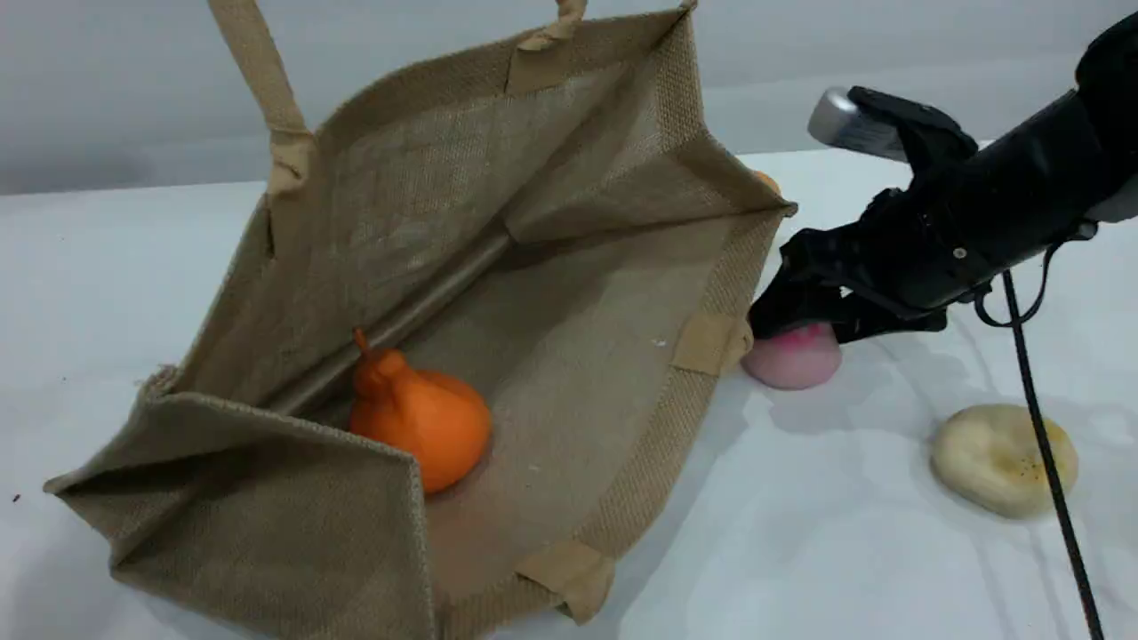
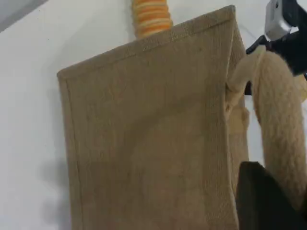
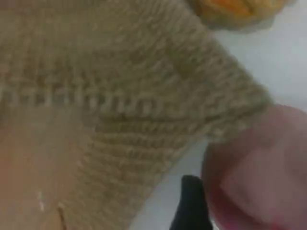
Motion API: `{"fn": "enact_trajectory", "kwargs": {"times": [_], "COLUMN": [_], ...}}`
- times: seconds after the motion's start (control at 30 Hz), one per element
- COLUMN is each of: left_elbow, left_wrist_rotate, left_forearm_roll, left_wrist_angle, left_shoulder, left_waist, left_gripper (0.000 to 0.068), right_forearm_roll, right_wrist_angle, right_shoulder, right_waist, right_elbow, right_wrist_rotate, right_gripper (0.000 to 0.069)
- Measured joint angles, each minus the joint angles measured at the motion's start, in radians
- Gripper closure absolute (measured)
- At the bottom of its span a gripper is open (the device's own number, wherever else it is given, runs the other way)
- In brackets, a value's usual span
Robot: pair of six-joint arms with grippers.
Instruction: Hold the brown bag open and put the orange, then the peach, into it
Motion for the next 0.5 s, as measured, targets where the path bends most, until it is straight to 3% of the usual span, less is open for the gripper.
{"fn": "enact_trajectory", "kwargs": {"times": [0.1, 0.3, 0.5], "left_elbow": [0.000, 0.000, 0.000], "left_wrist_rotate": [-0.001, -0.001, -0.002], "left_forearm_roll": [0.000, 0.000, -0.001], "left_wrist_angle": [0.000, 0.000, 0.000], "left_shoulder": [0.000, 0.000, 0.000], "left_waist": [0.000, 0.000, 0.000], "left_gripper": [0.0610, 0.0610, 0.0610], "right_forearm_roll": [0.034, 0.028, -0.115], "right_wrist_angle": [-0.004, -0.029, -0.091], "right_shoulder": [0.000, -0.001, -0.074], "right_waist": [0.001, 0.001, 0.000], "right_elbow": [0.000, 0.002, 0.051], "right_wrist_rotate": [-0.031, -0.032, 0.074], "right_gripper": [0.0293, 0.0631, 0.0675]}}
